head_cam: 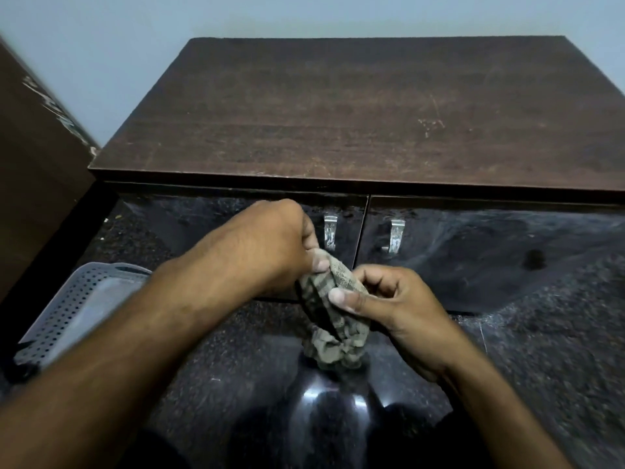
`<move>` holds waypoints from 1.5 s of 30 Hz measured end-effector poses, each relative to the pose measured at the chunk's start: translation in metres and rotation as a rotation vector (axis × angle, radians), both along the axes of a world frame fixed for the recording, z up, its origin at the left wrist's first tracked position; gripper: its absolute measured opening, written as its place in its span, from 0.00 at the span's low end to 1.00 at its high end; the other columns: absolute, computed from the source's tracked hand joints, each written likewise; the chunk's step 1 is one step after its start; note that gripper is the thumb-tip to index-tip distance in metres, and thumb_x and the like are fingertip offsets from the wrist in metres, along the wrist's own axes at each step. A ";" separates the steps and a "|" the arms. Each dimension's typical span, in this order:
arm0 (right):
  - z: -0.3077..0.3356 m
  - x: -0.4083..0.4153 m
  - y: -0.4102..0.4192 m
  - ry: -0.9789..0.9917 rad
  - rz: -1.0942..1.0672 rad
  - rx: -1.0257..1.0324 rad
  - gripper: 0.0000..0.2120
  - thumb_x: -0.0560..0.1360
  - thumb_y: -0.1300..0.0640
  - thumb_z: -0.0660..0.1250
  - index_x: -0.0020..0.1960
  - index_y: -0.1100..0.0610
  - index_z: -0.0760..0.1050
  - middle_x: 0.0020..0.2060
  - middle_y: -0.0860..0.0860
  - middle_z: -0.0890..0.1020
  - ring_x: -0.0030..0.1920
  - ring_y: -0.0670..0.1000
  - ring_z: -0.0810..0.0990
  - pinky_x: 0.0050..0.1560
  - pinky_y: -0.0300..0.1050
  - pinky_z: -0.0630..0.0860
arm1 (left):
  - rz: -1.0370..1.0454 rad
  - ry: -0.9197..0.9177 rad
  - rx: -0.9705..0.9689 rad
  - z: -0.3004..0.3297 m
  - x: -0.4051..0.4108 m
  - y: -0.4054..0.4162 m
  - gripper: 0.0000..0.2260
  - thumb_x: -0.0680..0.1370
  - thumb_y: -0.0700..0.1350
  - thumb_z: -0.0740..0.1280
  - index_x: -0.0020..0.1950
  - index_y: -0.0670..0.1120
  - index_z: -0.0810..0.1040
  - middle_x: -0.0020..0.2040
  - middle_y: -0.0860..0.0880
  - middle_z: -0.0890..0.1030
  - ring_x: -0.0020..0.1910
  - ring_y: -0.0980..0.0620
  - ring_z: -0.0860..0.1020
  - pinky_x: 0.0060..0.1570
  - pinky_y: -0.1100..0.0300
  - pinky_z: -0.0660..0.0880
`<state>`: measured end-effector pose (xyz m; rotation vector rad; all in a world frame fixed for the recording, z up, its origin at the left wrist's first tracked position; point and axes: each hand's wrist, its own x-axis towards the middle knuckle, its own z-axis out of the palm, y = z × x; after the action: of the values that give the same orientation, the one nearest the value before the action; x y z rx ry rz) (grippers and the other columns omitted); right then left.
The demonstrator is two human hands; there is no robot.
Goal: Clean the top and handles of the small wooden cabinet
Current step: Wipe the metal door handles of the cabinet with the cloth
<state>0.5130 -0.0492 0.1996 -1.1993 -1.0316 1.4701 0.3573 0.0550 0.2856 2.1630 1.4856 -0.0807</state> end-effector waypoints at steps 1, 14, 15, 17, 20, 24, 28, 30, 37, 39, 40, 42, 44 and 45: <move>0.001 -0.002 0.002 -0.039 -0.015 0.025 0.12 0.72 0.55 0.77 0.41 0.63 0.78 0.36 0.56 0.80 0.38 0.54 0.78 0.41 0.48 0.75 | 0.034 -0.055 0.050 -0.003 -0.001 -0.002 0.09 0.70 0.56 0.76 0.34 0.54 0.82 0.30 0.58 0.81 0.33 0.61 0.78 0.36 0.63 0.71; -0.010 -0.035 0.014 -0.198 -0.660 0.474 0.07 0.76 0.63 0.70 0.52 0.64 0.85 0.47 0.55 0.85 0.50 0.50 0.84 0.51 0.41 0.77 | 0.188 -0.396 -0.019 -0.039 -0.017 0.000 0.10 0.68 0.58 0.76 0.34 0.52 0.83 0.24 0.62 0.78 0.23 0.68 0.73 0.27 0.72 0.67; -0.011 -0.040 0.017 -0.331 -0.713 0.547 0.09 0.77 0.63 0.70 0.55 0.64 0.84 0.49 0.55 0.83 0.51 0.47 0.82 0.52 0.38 0.76 | 0.177 -0.368 -0.014 -0.040 -0.017 -0.001 0.10 0.69 0.57 0.76 0.34 0.53 0.83 0.25 0.63 0.79 0.25 0.69 0.74 0.26 0.74 0.66; -0.014 -0.047 0.027 -0.607 -0.732 0.691 0.11 0.79 0.61 0.67 0.58 0.66 0.81 0.53 0.57 0.79 0.55 0.47 0.78 0.57 0.37 0.73 | 0.182 -0.347 -0.011 -0.041 -0.018 -0.001 0.09 0.69 0.58 0.75 0.35 0.53 0.84 0.26 0.62 0.80 0.27 0.69 0.76 0.27 0.73 0.67; -0.024 -0.054 0.043 -0.892 -0.665 0.773 0.12 0.80 0.63 0.64 0.56 0.70 0.80 0.54 0.64 0.78 0.54 0.59 0.78 0.57 0.47 0.75 | 0.213 -0.330 -0.002 -0.041 -0.021 0.000 0.07 0.71 0.56 0.73 0.37 0.55 0.84 0.28 0.58 0.82 0.28 0.63 0.78 0.30 0.66 0.70; -0.031 -0.053 0.058 -1.101 -0.655 0.867 0.07 0.78 0.69 0.67 0.52 0.70 0.82 0.50 0.64 0.82 0.45 0.61 0.79 0.50 0.45 0.74 | 0.252 -0.301 0.002 -0.044 -0.026 0.004 0.07 0.72 0.55 0.74 0.37 0.55 0.83 0.31 0.55 0.83 0.33 0.57 0.82 0.36 0.62 0.76; -0.031 -0.042 0.060 -1.064 -0.820 0.875 0.04 0.75 0.71 0.71 0.49 0.71 0.82 0.47 0.64 0.83 0.45 0.62 0.81 0.53 0.46 0.76 | 0.272 -0.305 -0.007 -0.046 -0.029 0.006 0.07 0.73 0.55 0.73 0.37 0.54 0.84 0.31 0.55 0.83 0.33 0.57 0.82 0.38 0.61 0.77; -0.028 -0.047 0.061 -1.057 -0.808 0.888 0.04 0.74 0.73 0.70 0.49 0.72 0.82 0.48 0.65 0.83 0.44 0.63 0.81 0.52 0.47 0.76 | 0.270 -0.306 0.010 -0.045 -0.031 0.006 0.07 0.73 0.56 0.73 0.38 0.56 0.84 0.29 0.57 0.82 0.31 0.61 0.81 0.33 0.65 0.74; -0.024 -0.046 0.061 -1.010 -0.819 0.852 0.04 0.74 0.73 0.71 0.47 0.70 0.82 0.47 0.63 0.83 0.46 0.59 0.81 0.54 0.44 0.78 | 0.232 -0.345 0.042 -0.048 -0.029 0.006 0.03 0.74 0.54 0.72 0.42 0.58 0.84 0.32 0.59 0.83 0.33 0.64 0.80 0.32 0.68 0.73; -0.028 -0.041 0.054 -0.977 -0.889 0.774 0.04 0.72 0.74 0.71 0.46 0.70 0.82 0.46 0.62 0.83 0.48 0.58 0.83 0.55 0.44 0.79 | 0.198 -0.383 0.028 -0.049 -0.027 0.005 0.02 0.75 0.53 0.72 0.45 0.58 0.85 0.33 0.60 0.83 0.34 0.66 0.80 0.32 0.73 0.71; -0.031 -0.041 0.052 -0.986 -0.883 0.738 0.05 0.72 0.75 0.71 0.45 0.70 0.82 0.46 0.62 0.83 0.47 0.58 0.83 0.53 0.46 0.80 | 0.185 -0.405 0.019 -0.049 -0.026 0.005 0.03 0.75 0.52 0.72 0.46 0.58 0.85 0.34 0.60 0.83 0.35 0.67 0.80 0.31 0.75 0.71; -0.036 -0.046 0.050 -1.033 -0.811 0.697 0.06 0.71 0.78 0.70 0.43 0.70 0.81 0.43 0.62 0.82 0.44 0.59 0.83 0.47 0.51 0.81 | 0.173 -0.440 0.009 -0.050 -0.024 0.003 0.04 0.76 0.50 0.72 0.49 0.59 0.85 0.35 0.60 0.83 0.36 0.69 0.80 0.31 0.79 0.69; -0.037 -0.046 0.051 -1.065 -0.762 0.697 0.05 0.71 0.77 0.69 0.42 0.70 0.81 0.41 0.61 0.82 0.41 0.58 0.82 0.44 0.50 0.81 | 0.162 -0.464 0.019 -0.050 -0.022 0.002 0.06 0.76 0.50 0.71 0.51 0.59 0.84 0.38 0.62 0.83 0.39 0.70 0.80 0.33 0.79 0.69; -0.035 -0.045 0.051 -1.073 -0.765 0.706 0.04 0.72 0.76 0.69 0.43 0.70 0.81 0.41 0.61 0.82 0.41 0.58 0.82 0.44 0.49 0.81 | 0.153 -0.478 0.027 -0.050 -0.021 0.001 0.07 0.76 0.50 0.71 0.53 0.59 0.84 0.40 0.62 0.84 0.41 0.69 0.80 0.36 0.79 0.70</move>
<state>0.4676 0.0022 0.1646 -1.5610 -1.3540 -0.2368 0.3367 0.0565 0.2352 1.9013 1.3611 0.4783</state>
